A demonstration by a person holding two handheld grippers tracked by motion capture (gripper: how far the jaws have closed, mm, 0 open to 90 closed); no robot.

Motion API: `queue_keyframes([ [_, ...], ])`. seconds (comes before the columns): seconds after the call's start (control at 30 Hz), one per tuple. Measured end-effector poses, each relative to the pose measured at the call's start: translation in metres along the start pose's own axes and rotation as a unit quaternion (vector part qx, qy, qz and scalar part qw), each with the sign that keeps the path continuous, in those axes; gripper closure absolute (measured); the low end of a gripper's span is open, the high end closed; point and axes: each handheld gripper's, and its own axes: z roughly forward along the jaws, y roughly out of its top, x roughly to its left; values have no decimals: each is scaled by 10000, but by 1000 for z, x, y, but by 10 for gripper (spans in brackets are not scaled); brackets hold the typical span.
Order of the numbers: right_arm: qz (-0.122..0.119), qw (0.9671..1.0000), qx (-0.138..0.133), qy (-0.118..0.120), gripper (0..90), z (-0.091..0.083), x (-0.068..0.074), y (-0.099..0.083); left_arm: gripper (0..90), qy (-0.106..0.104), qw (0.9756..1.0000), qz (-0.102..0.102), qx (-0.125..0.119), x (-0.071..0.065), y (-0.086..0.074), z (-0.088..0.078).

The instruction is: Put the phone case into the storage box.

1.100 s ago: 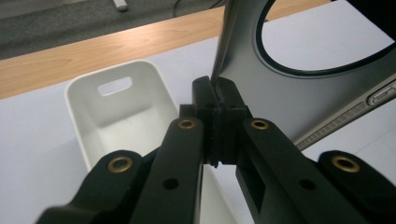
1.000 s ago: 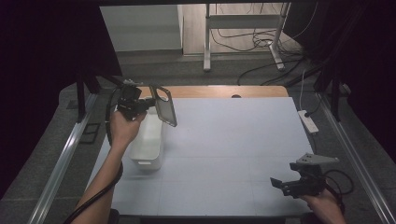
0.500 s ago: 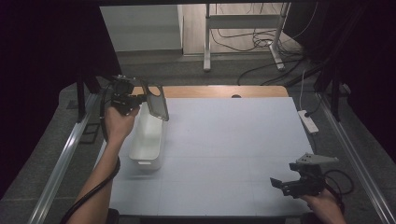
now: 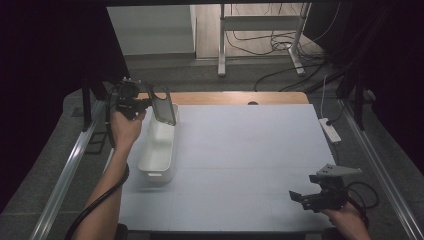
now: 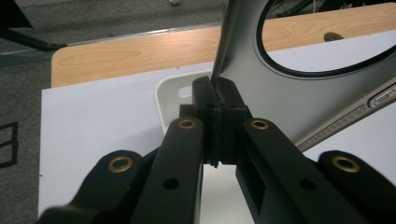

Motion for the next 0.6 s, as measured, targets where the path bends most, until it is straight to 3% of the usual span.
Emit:
queue_keyframes([
  [0.6,10,10000,40,20,19,1,0,0,890,234,9994,-261,77,14,0,23],
])
